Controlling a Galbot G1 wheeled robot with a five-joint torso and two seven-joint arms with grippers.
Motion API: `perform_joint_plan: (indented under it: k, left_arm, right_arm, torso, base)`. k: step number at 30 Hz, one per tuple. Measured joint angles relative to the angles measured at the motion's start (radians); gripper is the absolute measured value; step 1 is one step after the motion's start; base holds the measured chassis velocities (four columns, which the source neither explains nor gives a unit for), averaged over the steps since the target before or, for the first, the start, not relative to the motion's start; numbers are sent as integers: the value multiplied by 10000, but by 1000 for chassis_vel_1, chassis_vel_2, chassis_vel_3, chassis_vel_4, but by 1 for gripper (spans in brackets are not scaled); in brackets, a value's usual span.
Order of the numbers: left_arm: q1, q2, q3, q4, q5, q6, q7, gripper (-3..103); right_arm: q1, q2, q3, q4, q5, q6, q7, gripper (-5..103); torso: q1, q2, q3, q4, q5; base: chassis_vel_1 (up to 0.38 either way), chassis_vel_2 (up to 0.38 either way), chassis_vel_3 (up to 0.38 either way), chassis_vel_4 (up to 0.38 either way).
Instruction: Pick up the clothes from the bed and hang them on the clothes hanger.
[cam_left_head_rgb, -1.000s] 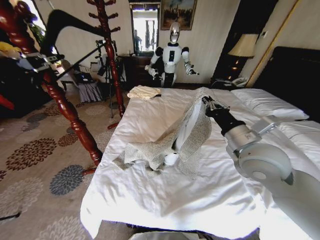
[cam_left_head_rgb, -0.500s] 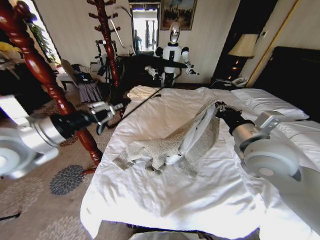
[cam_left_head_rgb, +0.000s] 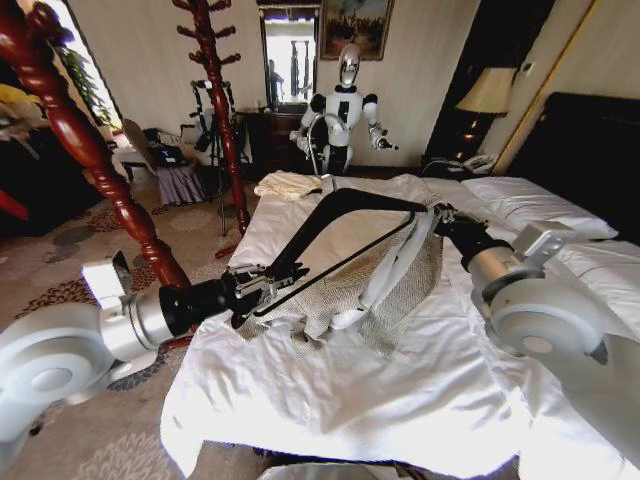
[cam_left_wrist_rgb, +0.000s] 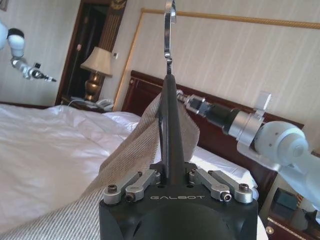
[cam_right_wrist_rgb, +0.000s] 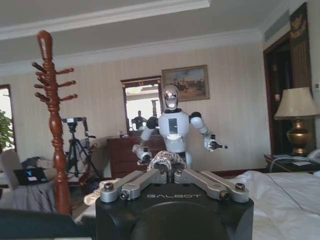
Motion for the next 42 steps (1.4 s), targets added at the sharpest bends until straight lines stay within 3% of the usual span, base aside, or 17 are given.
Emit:
perform_joint_plan:
  k: [6,11,18,27,42]
  left_arm:
    - [199,-528,366,20,292,7,-50,18]
    - [-267,-686,644,34,244,52,-51,18]
    - [-86,-665,80,38,-174,17,-168,18]
    - [469,-756,-96,45,-54,58,-282,18]
    - [-181,-587,-156,45,-439,-30,-166,18]
  right_arm:
    - [-105,-51,155,445,-4,579,-987,2]
    - [-133,-62,70,435,-136,719,-1231,2]
    - [-219,-68,151,155,-237,731,-1134,2]
    - [-3,17,90,-612,-428,684,-720,2]
    - [326,359,-482,-1079,-780,823,-793,2]
  torso:
    - [0,1,0,-4,0]
    - [0,1,0,-5,1]
    - [0,1,0,-3,0]
    - [1,1,0,-3,1]
    - [1,0,0,-3,1]
  base:
    - [0,0,0,0]
    - [0,0,0,0]
    - [0,0,0,0]
    - [0,0,0,0]
    - [0,0,0,0]
